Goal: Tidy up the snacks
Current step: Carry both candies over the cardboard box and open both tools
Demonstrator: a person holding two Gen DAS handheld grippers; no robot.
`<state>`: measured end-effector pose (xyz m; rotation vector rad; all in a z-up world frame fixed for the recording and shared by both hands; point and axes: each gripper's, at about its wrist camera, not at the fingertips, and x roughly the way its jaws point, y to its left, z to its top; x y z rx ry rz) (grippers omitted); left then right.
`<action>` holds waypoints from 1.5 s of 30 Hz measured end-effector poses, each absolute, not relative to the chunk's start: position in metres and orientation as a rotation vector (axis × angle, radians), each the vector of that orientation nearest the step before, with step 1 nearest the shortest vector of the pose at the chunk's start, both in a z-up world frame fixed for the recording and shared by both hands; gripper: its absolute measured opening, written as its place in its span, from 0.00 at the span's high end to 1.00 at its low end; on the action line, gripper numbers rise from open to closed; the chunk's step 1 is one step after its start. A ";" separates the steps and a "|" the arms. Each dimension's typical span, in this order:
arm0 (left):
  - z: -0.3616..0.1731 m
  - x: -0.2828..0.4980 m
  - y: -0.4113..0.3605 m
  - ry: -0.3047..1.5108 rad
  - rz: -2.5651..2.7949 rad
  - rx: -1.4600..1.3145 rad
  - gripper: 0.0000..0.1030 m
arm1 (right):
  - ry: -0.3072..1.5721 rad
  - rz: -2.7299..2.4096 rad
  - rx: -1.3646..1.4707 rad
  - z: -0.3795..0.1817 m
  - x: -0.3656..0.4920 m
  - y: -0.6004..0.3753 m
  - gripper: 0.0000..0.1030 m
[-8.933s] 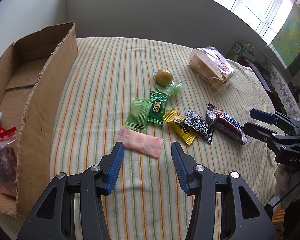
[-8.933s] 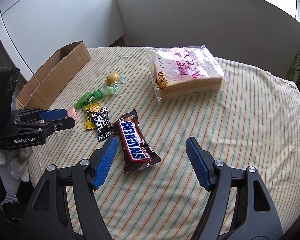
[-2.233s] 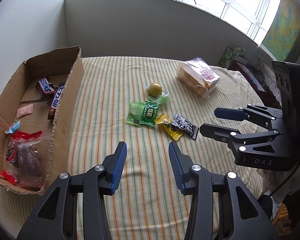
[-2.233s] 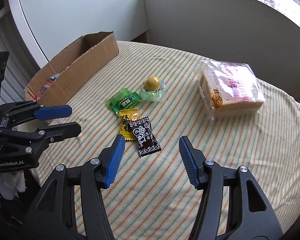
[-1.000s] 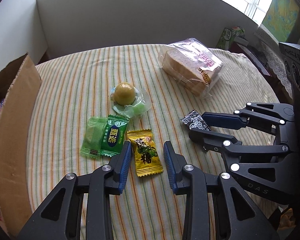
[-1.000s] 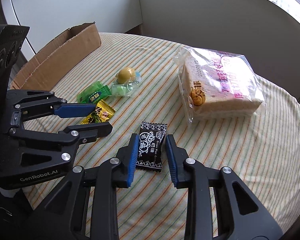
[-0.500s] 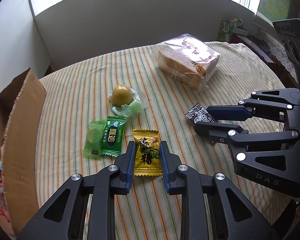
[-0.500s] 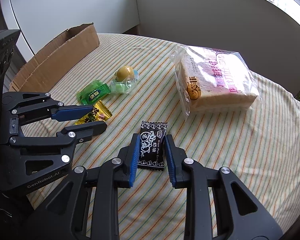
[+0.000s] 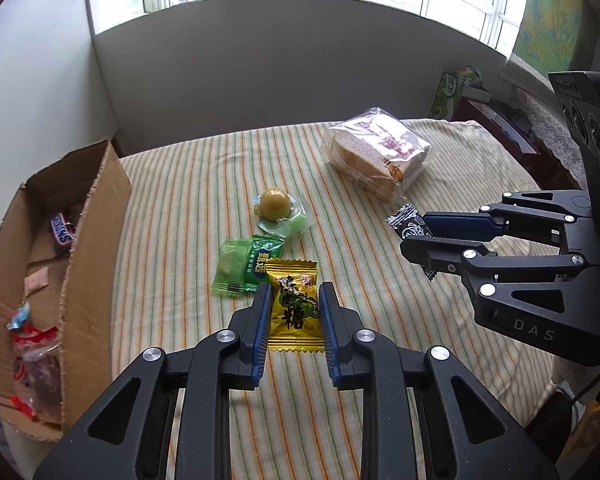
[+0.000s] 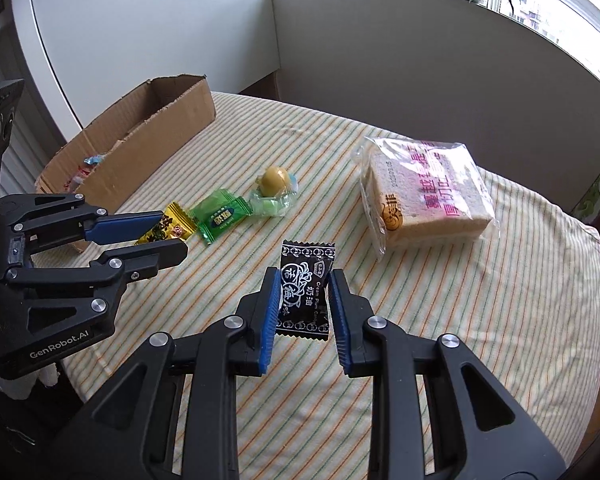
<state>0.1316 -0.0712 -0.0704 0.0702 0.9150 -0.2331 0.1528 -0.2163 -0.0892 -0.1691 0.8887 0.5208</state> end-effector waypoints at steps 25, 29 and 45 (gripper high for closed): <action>-0.015 0.100 0.053 0.775 -0.077 -0.032 0.79 | 0.769 0.658 -0.232 -0.018 0.148 -0.073 0.75; -0.011 0.102 0.074 0.765 -0.050 -0.048 0.79 | 0.762 0.683 -0.232 -0.014 0.153 -0.054 0.75; -0.021 0.121 0.140 0.779 0.051 -0.114 0.78 | 0.781 0.753 -0.243 -0.020 0.170 0.006 0.75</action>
